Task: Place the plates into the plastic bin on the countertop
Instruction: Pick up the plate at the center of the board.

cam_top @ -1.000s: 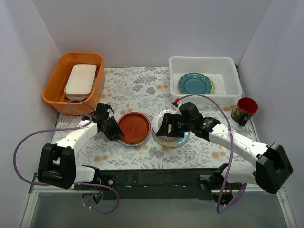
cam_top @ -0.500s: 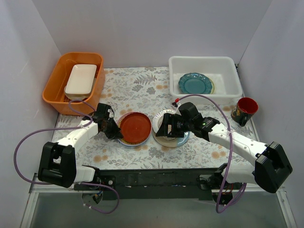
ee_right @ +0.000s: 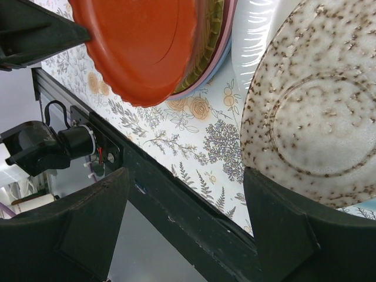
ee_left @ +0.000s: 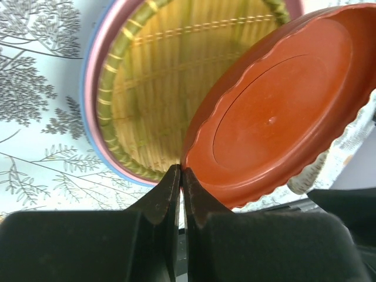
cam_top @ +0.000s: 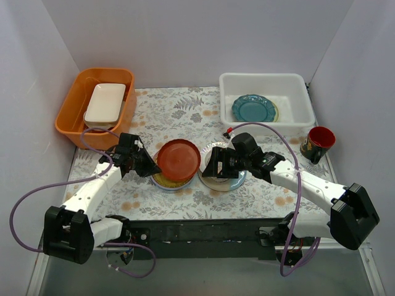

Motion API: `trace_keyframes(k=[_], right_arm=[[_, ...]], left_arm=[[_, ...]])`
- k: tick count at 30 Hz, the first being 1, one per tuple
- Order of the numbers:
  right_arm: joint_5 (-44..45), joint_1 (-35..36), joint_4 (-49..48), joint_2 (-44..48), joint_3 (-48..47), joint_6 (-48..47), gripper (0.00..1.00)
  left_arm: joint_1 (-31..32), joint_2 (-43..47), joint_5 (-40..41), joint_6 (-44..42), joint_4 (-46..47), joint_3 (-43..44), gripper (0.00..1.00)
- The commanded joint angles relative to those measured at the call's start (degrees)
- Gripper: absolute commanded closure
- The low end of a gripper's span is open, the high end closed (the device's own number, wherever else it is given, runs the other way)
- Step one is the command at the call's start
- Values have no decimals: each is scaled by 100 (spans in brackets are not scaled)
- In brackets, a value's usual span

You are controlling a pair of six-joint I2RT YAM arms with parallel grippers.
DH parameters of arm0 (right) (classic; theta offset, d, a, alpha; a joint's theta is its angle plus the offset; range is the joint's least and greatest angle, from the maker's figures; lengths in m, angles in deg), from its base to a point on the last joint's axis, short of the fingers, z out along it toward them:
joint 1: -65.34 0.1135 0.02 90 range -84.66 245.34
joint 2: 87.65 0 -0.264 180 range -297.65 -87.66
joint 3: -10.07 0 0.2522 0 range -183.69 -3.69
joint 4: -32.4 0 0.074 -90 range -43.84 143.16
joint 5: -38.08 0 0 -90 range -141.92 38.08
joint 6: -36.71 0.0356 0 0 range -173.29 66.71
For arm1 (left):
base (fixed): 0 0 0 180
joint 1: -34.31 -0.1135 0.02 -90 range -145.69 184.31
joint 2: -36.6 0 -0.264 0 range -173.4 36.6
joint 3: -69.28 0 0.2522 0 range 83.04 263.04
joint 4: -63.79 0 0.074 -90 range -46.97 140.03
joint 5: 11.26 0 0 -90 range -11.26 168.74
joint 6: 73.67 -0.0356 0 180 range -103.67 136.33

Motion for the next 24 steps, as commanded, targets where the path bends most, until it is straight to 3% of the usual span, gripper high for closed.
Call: trace_keyframes(k=[1, 10, 24], right_arm=[[-91, 13, -201, -13, 16, -2, 15], [-100, 13, -323, -4, 69, 103, 15], [-29, 22, -446, -92, 60, 200, 16]], left_arm=[[9, 363, -373, 41, -71, 188, 100], [87, 671, -866, 137, -44, 241, 100], [1089, 469, -918, 629, 316, 285, 100]])
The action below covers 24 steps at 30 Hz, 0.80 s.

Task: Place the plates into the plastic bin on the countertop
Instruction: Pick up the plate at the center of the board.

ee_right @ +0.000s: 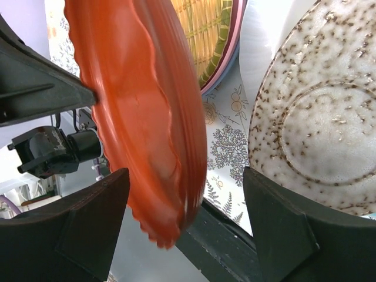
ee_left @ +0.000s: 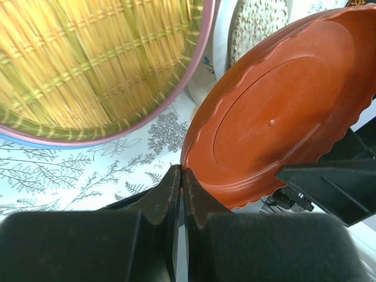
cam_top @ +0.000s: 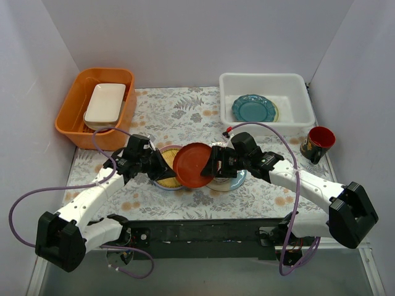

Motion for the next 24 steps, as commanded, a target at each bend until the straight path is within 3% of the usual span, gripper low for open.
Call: trace_keyframes(k=[1, 11, 16, 17, 20, 24], right_arm=[[45, 13, -246, -4, 67, 58, 16], [124, 22, -237, 66, 102, 76, 31], [80, 13, -316, 57, 163, 93, 61], [72, 13, -325, 66, 164, 93, 74], [80, 4, -325, 66, 199, 102, 95], [98, 13, -298, 101, 234, 93, 99]], left_arm=[[174, 21, -129, 186, 152, 215, 100], [323, 30, -77, 265, 161, 109, 100], [341, 30, -68, 265, 170, 83, 100], [341, 30, -68, 265, 161, 74, 100], [341, 39, -50, 265, 161, 57, 100], [341, 21, -42, 230, 135, 57, 100]])
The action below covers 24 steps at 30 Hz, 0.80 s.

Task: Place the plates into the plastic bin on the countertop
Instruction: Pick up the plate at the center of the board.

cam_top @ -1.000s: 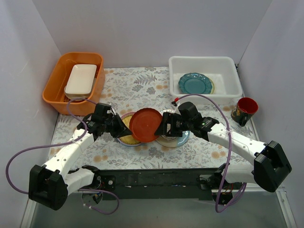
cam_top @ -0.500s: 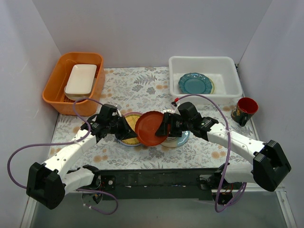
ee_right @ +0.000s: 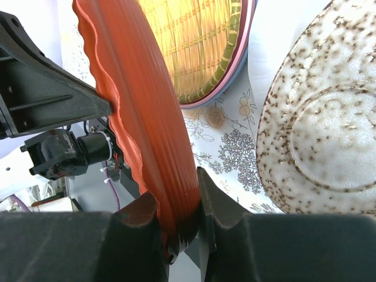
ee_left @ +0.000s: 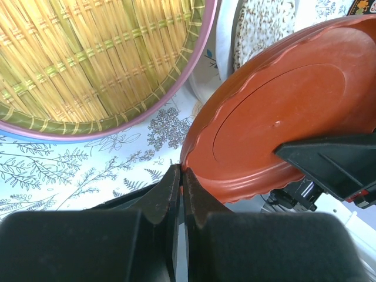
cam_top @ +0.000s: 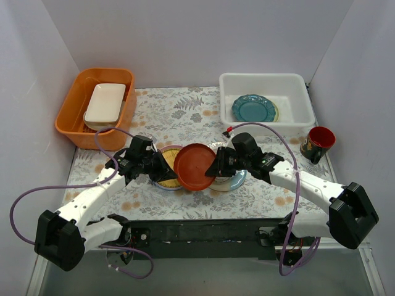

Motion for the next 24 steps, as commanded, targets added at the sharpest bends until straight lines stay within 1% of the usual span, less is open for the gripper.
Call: trace_keyframes(k=[1, 4, 7, 9, 11, 12, 14, 15, 17, 18, 21, 22, 24], right_arm=[[144, 17, -53, 95, 151, -62, 99], [126, 17, -80, 121, 204, -53, 99], [117, 17, -106, 139, 239, -44, 99], [117, 17, -124, 156, 239, -27, 99], [100, 17, -133, 174, 239, -35, 99], [100, 17, -115, 165, 230, -36, 99], [109, 17, -89, 174, 230, -44, 99], [109, 17, -97, 174, 230, -44, 99], [100, 17, -106, 183, 230, -44, 99], [100, 17, -106, 183, 230, -44, 99], [117, 17, -106, 183, 230, -62, 99], [117, 17, -106, 183, 230, -62, 99], [126, 17, -106, 183, 230, -62, 99]], left_arm=[[39, 47, -179, 31, 130, 50, 100], [48, 47, -162, 14, 130, 41, 100], [48, 47, -153, 5, 113, 15, 95], [48, 47, -179, -39, 113, 15, 87], [48, 56, -188, -65, 95, 15, 82], [48, 56, -171, -74, 86, 15, 73], [48, 74, -179, -92, 86, 15, 62], [48, 65, -162, -109, 69, 15, 50], [48, 91, -153, -127, 51, 15, 41], [48, 91, -135, -144, 42, 24, 30], [48, 162, -91, -171, 33, 41, 16], [48, 170, -65, -206, 16, 41, 9], [48, 171, -30, -241, -19, 85, 6]])
